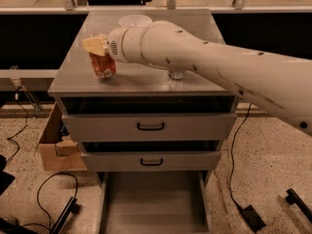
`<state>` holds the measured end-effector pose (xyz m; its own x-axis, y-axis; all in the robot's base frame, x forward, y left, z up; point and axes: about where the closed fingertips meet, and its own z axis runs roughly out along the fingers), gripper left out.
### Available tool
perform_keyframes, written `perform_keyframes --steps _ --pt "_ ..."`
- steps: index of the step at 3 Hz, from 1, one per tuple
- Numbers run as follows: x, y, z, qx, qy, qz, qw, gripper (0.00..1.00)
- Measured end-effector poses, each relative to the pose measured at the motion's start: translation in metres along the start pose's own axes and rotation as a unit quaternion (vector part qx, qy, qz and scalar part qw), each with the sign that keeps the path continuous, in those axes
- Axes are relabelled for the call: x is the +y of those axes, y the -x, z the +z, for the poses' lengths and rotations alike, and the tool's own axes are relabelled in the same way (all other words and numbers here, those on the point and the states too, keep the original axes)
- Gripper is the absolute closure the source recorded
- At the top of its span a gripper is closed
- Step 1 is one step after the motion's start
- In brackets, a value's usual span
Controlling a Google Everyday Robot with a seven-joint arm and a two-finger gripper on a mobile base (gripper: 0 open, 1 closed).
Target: Pick coke can from bottom drawer and place on counter
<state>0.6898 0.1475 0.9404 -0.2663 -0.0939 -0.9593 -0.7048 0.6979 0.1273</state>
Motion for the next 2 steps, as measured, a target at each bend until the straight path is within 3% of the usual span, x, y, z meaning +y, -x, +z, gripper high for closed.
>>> perform_keyframes --steps 2 --pt "0.0042 0.003 0.0004 -0.002 0.002 -0.002 1.0 0.59"
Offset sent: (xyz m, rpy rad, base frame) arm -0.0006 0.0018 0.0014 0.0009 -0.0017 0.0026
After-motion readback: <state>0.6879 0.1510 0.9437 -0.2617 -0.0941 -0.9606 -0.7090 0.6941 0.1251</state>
